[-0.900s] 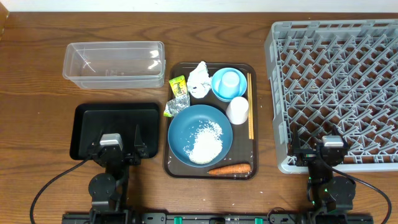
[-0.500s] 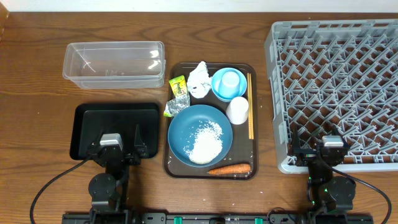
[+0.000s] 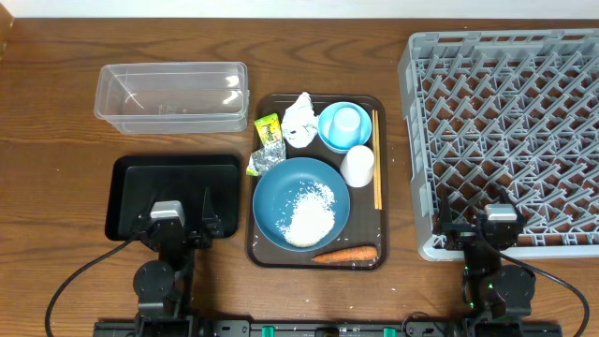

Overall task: Sort waste into correct bins and load items into the dishwasher rack
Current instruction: 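Move the left gripper toward the blue bowl of rice, then grasp the rim of the blue bowl with the left gripper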

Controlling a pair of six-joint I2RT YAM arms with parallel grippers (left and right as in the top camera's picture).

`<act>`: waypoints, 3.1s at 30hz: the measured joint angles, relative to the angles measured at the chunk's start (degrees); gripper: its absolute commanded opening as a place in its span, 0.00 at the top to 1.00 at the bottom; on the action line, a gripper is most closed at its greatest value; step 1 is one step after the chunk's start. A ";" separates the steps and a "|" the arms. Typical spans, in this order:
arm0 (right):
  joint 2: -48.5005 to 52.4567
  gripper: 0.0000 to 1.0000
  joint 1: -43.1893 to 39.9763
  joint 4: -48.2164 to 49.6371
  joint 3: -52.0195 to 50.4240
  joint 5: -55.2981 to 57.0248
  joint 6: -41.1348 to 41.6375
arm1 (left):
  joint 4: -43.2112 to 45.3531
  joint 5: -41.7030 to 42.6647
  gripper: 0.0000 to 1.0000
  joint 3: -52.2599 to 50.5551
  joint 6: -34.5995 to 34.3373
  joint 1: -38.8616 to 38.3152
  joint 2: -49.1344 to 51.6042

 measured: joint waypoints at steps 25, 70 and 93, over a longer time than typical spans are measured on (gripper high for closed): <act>0.00 0.01 0.00 0.00 0.00 0.00 0.00 | 4.26 47.91 0.01 -0.50 -37.07 0.00 0.07; 0.04 0.01 0.00 0.02 -0.02 0.00 0.00 | -53.72 11.96 0.01 53.11 -30.03 -33.86 45.68; 0.07 0.01 0.00 0.02 -0.02 -0.02 0.00 | -36.04 -3.32 0.02 54.47 -24.30 -62.90 69.77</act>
